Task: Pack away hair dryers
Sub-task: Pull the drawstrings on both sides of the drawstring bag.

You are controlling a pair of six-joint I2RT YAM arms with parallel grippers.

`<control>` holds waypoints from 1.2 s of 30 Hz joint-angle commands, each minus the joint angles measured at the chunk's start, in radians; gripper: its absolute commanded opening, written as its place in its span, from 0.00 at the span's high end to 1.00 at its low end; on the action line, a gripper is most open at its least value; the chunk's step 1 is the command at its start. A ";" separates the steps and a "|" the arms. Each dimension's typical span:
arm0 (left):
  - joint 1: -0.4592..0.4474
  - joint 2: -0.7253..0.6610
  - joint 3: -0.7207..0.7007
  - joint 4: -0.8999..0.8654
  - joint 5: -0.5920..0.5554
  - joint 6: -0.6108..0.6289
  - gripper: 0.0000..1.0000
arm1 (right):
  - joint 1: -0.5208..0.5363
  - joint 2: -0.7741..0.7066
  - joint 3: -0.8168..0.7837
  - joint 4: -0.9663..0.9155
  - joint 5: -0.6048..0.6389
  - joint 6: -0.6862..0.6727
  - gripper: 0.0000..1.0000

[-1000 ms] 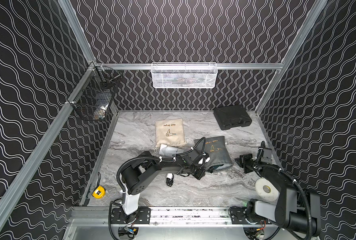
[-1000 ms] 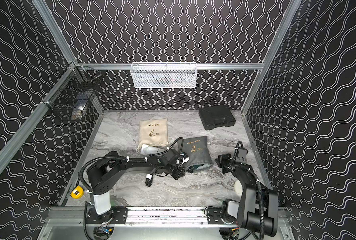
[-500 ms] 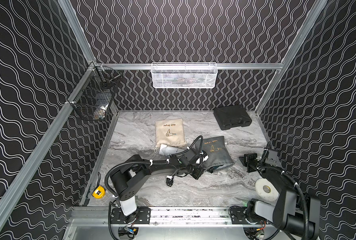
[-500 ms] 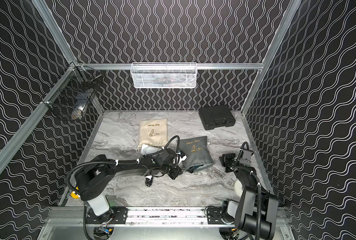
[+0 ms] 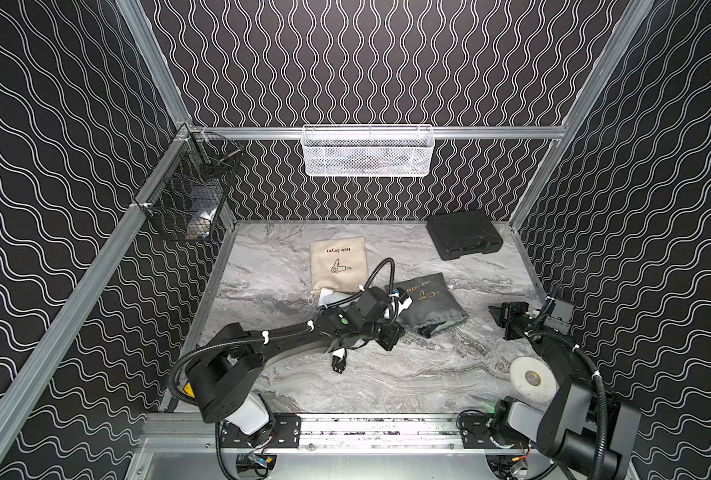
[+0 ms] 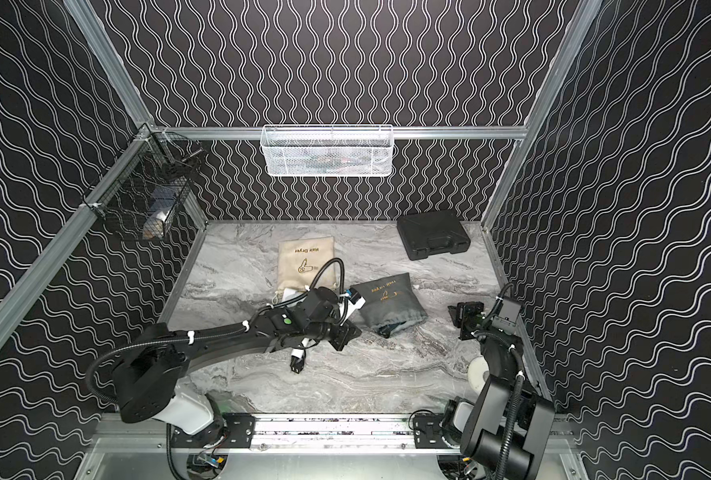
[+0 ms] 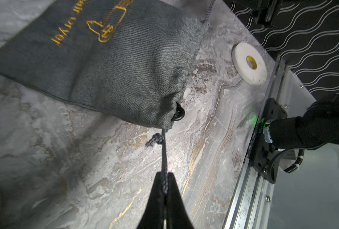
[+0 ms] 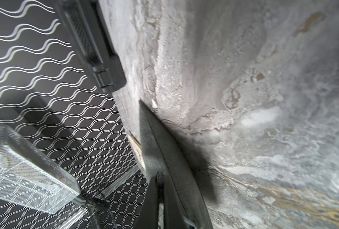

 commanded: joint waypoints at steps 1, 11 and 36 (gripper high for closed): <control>0.038 -0.056 0.005 0.005 0.043 -0.018 1.00 | -0.029 -0.007 0.025 -0.017 -0.046 0.009 1.00; 0.165 -0.124 0.076 -0.054 0.155 -0.041 1.00 | -0.076 0.005 0.128 -0.041 -0.125 0.053 1.00; 0.521 -0.159 0.013 0.056 0.266 -0.181 1.00 | -0.272 0.067 0.137 -0.058 -0.154 -0.007 1.00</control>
